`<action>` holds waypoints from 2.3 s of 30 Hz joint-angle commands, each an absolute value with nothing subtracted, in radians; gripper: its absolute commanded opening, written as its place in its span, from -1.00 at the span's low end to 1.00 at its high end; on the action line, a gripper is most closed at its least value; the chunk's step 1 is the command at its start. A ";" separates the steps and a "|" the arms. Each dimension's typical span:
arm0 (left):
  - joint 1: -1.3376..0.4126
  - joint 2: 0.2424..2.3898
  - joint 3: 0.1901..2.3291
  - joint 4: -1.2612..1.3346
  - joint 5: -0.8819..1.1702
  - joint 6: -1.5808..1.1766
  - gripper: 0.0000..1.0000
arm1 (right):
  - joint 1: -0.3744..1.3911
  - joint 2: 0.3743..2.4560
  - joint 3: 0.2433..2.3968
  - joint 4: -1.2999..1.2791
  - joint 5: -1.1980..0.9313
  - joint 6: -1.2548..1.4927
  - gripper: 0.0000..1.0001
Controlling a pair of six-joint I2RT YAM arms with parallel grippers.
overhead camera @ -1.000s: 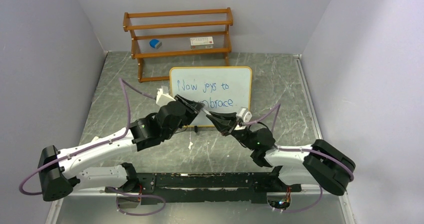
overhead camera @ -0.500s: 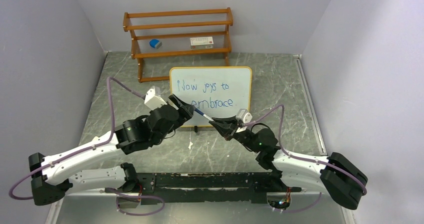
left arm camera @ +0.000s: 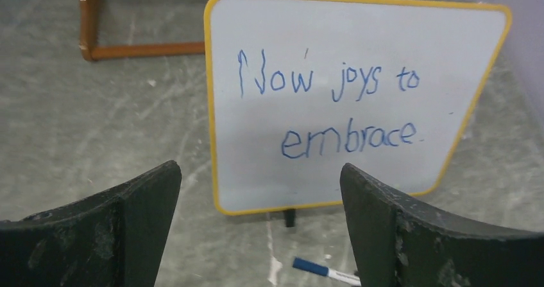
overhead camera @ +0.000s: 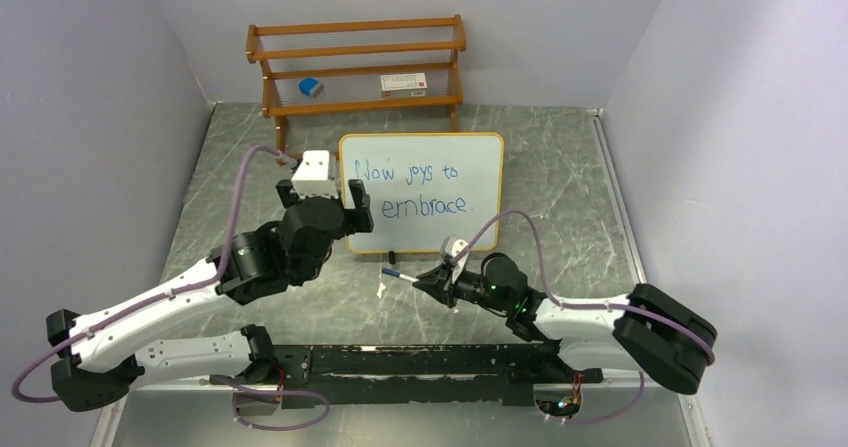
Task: Write a sentence on the whiteboard
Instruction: Place the whiteboard marker at the center of the board, then reset both arms
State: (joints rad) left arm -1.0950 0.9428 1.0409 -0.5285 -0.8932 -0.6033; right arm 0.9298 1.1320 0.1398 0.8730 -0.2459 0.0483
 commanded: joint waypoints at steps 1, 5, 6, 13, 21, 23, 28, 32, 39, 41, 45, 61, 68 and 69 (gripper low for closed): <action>-1.045 0.991 1.090 -0.422 -0.915 -0.296 0.94 | 0.973 1.226 0.140 0.847 -0.273 0.036 -1.00; -0.808 0.998 1.086 -0.361 -0.655 -0.254 0.95 | 1.010 1.300 0.156 0.839 -0.261 0.011 -1.00; -0.758 0.993 1.078 -0.339 -0.609 -0.249 0.95 | 1.019 1.313 0.163 0.827 -0.250 0.008 -1.00; -0.596 0.981 1.042 -0.304 -0.490 -0.214 0.95 | 1.052 1.371 0.194 0.766 -0.170 -0.025 -0.91; -0.578 0.858 0.958 -0.267 -0.503 -0.149 0.95 | 1.054 1.359 0.210 0.697 -0.122 -0.004 -0.46; -0.578 0.831 0.938 -0.266 -0.511 -0.139 0.95 | 1.054 1.345 0.210 0.682 -0.111 -0.002 -0.31; -0.578 0.759 0.906 -0.258 -0.517 -0.111 0.95 | 1.057 1.253 0.226 0.593 -0.023 0.064 0.01; -0.578 0.715 0.912 -0.285 -0.529 -0.089 0.95 | 1.055 1.088 0.272 0.464 0.173 0.080 0.35; -0.578 0.580 0.859 -0.304 -0.566 -0.063 0.95 | 1.024 0.827 0.384 0.287 0.666 0.060 0.69; -0.578 0.540 0.839 -0.307 -0.589 -0.061 0.96 | 0.996 0.779 0.414 0.242 0.754 0.052 0.73; -0.577 0.471 0.821 -0.338 -0.642 -0.080 0.96 | 0.949 0.689 0.485 0.119 0.910 0.062 0.77; -0.578 0.185 0.711 -0.332 -0.768 -0.109 0.95 | 0.947 0.330 0.693 -0.212 1.093 0.055 1.00; -0.578 0.203 0.690 -0.325 -0.782 -0.120 0.95 | 0.948 0.388 0.736 -0.264 1.073 0.081 1.00; -0.578 0.206 0.690 -0.325 -0.785 -0.120 0.95 | 0.947 0.400 0.739 -0.268 1.076 0.077 1.00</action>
State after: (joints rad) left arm -0.5858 0.1932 0.6964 -0.3477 -0.7551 -0.1123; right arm 0.9482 0.3668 0.7002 -0.2157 1.0588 0.0666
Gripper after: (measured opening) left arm 0.977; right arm 0.997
